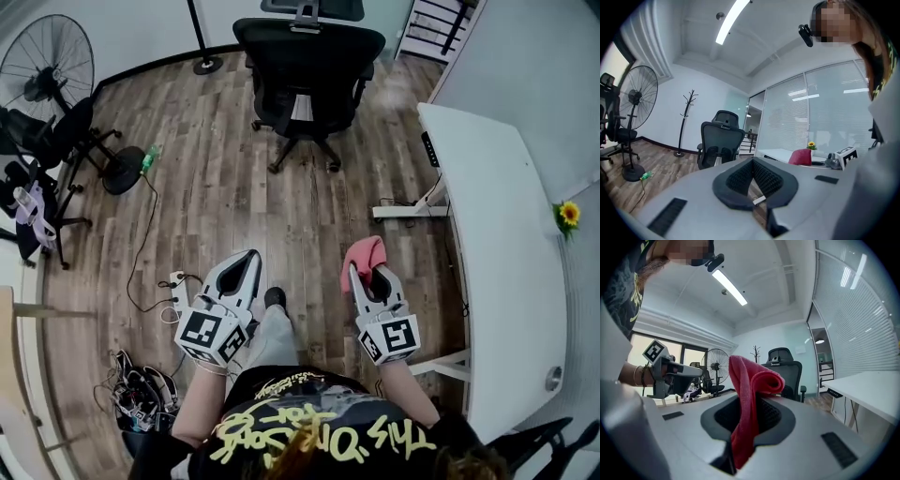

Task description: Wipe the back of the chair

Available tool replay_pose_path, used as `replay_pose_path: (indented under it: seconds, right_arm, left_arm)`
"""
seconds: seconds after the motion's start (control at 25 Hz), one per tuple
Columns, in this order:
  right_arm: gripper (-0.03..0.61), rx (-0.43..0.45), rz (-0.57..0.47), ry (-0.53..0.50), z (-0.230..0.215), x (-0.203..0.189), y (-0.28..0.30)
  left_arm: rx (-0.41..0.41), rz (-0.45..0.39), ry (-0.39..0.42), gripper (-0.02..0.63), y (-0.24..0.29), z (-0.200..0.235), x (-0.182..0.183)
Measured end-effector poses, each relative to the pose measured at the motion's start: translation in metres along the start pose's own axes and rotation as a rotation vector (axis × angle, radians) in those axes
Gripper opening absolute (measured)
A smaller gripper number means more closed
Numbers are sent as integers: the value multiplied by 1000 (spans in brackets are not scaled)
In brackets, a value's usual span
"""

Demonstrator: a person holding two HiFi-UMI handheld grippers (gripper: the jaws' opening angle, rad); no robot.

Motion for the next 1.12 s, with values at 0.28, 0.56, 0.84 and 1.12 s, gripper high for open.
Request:
replay_pose_path:
  seconds: [0.28,0.56,0.84,1.12]
  right_arm:
    - [64,-54,-53,4,-23,57,91]
    - [65,-82,-61,5,-41,90,155]
    - [66,-115,-72,29,-55,94,192]
    - [66,-101,-60,24,-73,96,200]
  left_arm:
    - [-43,3,49,-6,60,81,66]
    - [-77,5,65,-6,102,134,104]
    - [-100,24,71,-6,133,163,111]
    - [-92,24,52,-6,151,159,114]
Point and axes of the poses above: the fingertips, and each gripper's own axes: y forward along the fingers, z to its left, x out of its top, the point moved 8 cm from there along -y, backward along the fingers, and after that the axes turned 12 degrees about z, right-handed, at the moved point
